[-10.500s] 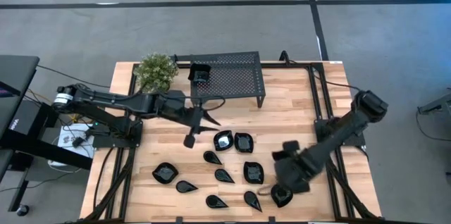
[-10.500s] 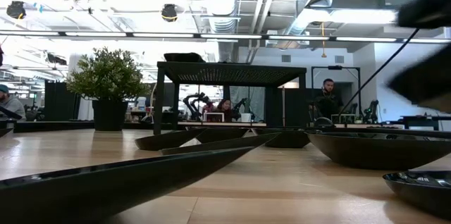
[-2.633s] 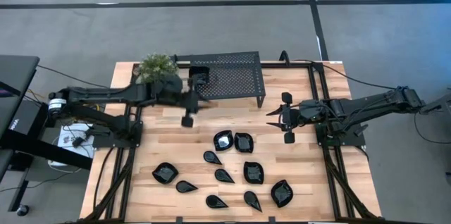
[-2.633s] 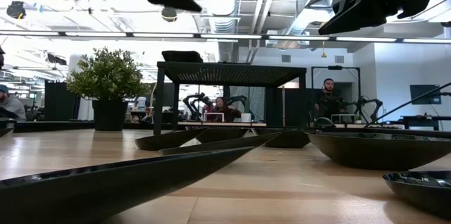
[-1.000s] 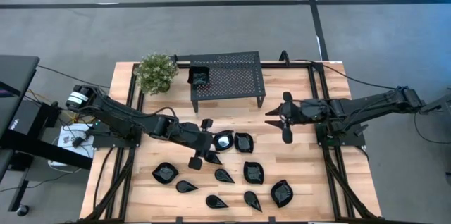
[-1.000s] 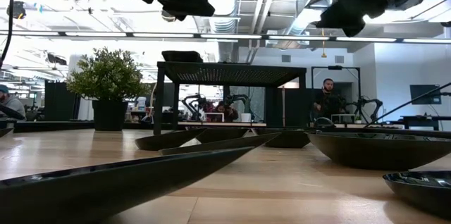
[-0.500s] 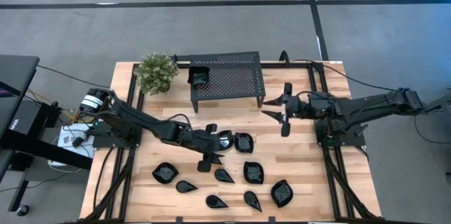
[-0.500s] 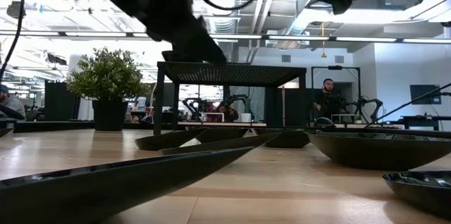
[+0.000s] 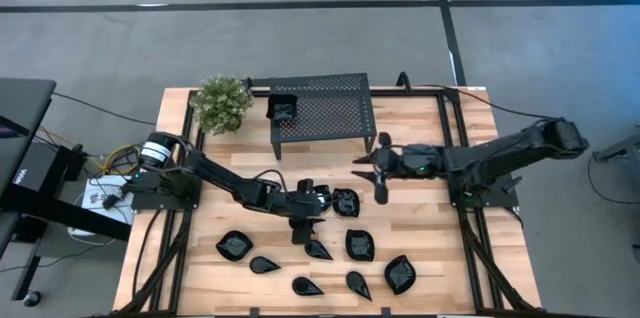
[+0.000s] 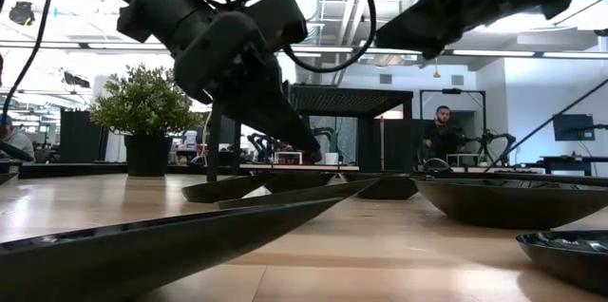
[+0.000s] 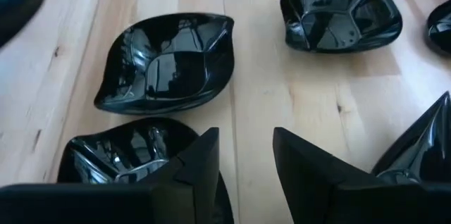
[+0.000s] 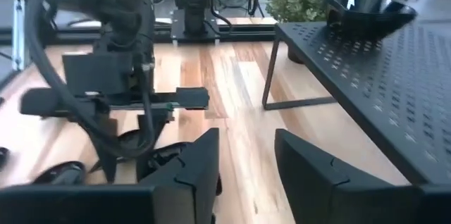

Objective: Pick & Place Mini shaped plates
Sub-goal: Put the drop shaped plate on the shelf

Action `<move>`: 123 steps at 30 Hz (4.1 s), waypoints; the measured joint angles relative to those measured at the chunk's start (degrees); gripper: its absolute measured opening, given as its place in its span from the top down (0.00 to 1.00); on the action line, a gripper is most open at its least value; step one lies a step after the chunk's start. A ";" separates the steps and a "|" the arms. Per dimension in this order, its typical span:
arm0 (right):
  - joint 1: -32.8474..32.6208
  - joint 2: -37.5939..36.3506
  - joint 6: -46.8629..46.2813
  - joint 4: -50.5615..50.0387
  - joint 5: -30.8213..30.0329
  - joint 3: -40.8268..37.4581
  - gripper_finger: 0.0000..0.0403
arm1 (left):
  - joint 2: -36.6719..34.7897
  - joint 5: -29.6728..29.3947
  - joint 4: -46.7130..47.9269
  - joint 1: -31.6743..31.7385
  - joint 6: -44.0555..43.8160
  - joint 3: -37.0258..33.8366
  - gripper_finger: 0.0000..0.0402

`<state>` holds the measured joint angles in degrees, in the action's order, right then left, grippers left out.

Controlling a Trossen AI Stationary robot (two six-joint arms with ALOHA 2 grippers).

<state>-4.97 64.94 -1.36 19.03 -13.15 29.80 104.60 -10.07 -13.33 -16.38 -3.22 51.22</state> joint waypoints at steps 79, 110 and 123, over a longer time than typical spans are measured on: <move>-8.00 3.24 -1.12 -19.02 -1.05 11.37 0.56 | -20.72 0.19 7.91 -1.45 -0.98 -8.20 0.99; -8.13 -5.59 -10.28 -33.52 -6.45 11.28 0.58 | -22.01 14.77 10.44 41.18 26.75 6.82 0.99; -8.07 -5.19 -7.72 -33.31 -6.45 11.33 0.59 | -16.52 14.42 7.69 41.97 30.42 6.80 0.95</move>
<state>-13.04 59.75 -9.08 -14.28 -19.59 41.12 88.07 4.36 -5.64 25.58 27.20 58.02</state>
